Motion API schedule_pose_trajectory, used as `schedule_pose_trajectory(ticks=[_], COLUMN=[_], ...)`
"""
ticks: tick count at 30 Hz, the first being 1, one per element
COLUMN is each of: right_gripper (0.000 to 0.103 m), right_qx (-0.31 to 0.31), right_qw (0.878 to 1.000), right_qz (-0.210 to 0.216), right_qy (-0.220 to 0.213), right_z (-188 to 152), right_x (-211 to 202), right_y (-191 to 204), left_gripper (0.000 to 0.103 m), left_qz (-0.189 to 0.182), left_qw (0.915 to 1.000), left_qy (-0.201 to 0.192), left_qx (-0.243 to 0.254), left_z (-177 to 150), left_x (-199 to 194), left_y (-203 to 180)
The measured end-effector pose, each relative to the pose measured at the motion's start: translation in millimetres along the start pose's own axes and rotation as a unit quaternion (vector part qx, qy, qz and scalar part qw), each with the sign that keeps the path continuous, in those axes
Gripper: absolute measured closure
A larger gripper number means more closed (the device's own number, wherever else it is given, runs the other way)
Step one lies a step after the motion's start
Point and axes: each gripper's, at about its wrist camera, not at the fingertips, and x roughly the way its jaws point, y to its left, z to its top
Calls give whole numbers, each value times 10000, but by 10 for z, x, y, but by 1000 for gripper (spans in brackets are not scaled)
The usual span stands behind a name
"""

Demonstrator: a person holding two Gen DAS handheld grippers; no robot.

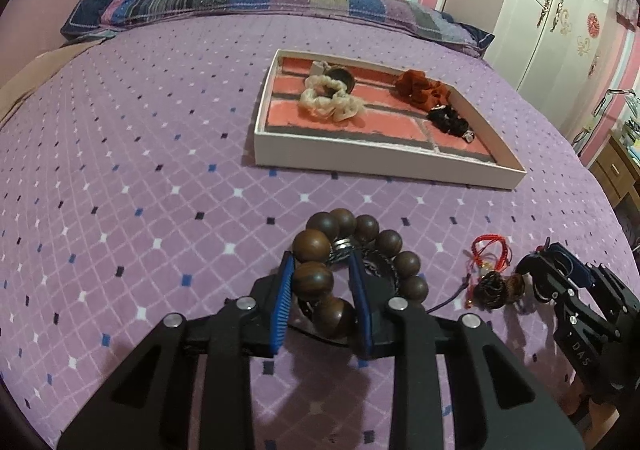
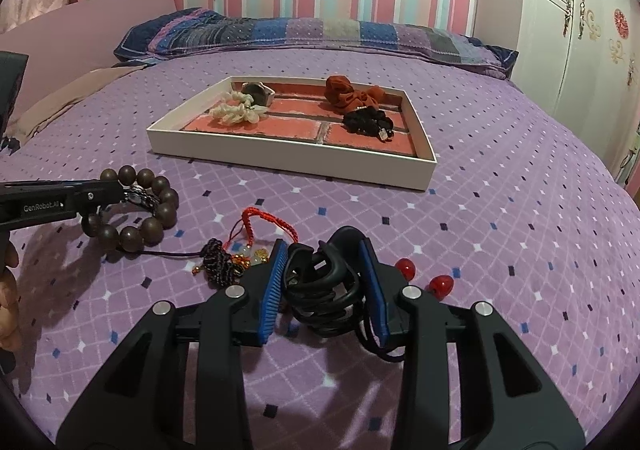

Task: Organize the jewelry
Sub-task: 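Carry the black hair claw and wooden bead bracelet into the tray with both tools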

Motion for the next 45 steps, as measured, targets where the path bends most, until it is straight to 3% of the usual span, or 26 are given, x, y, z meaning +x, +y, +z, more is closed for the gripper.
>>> schedule_pose_trajectory(ticks=[1, 18, 33, 45], right_gripper=[66, 66, 66, 66], right_qx=[3, 183, 280, 310], right_qw=[10000, 9989, 9984, 9978], right_qz=[22, 333, 438, 406], right_qy=[-21, -263, -223, -420], right_z=[10, 234, 413, 795], right_x=[-13, -140, -139, -104], right_y=[0, -99, -283, -422], left_gripper=[83, 83, 83, 83], left_qz=[6, -374, -119, -289], left_qw=[10000, 9980, 9979, 9960], left_qy=[-31, -480, -636, -841], left_qx=[9, 142, -29, -88], left_z=[9, 187, 369, 776], left_x=[-18, -327, -521, -615], left_y=[-7, -162, -40, -133])
